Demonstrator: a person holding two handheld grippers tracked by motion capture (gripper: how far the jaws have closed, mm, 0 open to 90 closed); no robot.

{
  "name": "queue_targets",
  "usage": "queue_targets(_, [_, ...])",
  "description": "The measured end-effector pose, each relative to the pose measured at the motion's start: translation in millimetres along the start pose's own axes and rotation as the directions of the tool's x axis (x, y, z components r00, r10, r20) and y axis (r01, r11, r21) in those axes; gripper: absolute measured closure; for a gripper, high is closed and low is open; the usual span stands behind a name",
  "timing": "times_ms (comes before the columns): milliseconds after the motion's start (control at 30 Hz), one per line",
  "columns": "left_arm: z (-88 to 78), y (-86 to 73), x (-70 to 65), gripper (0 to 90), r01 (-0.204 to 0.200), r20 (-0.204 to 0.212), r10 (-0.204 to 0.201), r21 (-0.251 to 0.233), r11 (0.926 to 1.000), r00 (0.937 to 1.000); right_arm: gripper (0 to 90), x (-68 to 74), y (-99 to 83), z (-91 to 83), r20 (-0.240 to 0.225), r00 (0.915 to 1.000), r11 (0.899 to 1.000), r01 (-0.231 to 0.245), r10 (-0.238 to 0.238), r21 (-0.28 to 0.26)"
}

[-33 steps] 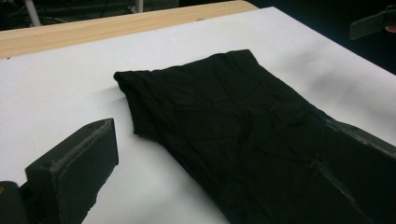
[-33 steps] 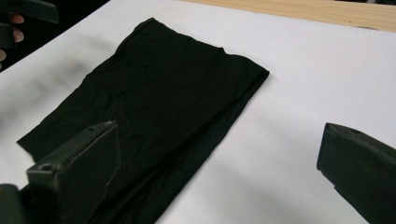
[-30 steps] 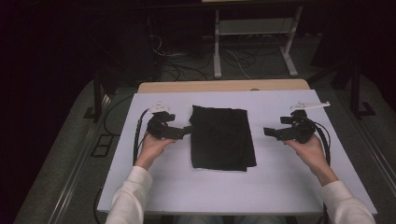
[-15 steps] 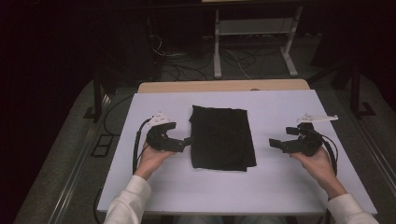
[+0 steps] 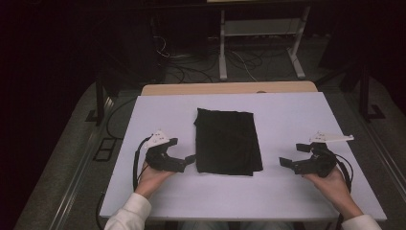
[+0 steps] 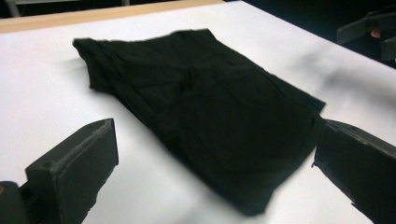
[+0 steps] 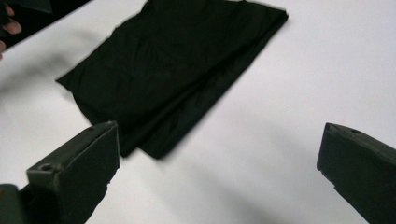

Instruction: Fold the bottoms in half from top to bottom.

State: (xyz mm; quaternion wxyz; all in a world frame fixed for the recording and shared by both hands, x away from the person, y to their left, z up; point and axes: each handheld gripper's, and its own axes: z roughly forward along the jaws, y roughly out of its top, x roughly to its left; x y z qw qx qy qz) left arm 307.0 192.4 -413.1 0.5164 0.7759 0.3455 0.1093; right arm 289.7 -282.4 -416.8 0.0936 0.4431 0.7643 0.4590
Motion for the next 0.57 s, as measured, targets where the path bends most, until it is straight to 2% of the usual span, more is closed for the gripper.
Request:
queue_targets(367, [-17.6, -18.8, -7.1, 0.0, 0.004, 0.003, -0.004, -0.017, 0.9999, 1.0, 0.0, 3.5, -24.1, -12.3, 0.015, 0.9996, 1.0, 0.024, -0.024, -0.017])
queue_targets(500, [-16.8, -22.7, -5.2, 0.0, 0.007, 0.001, -0.007, -0.001, 1.0, 1.0, 0.0, 1.1, -28.5, -13.1, 0.02, 0.9997, 1.0, 0.015, -0.014, -0.021])
queue_targets(567, [-15.0, -24.3, -4.9, 0.0, 0.0, 0.004, 0.0, 0.014, 0.9999, 1.0, 0.0, 0.8, -29.2, -13.2, 0.029, 0.9991, 0.999, 0.03, -0.03, -0.017])
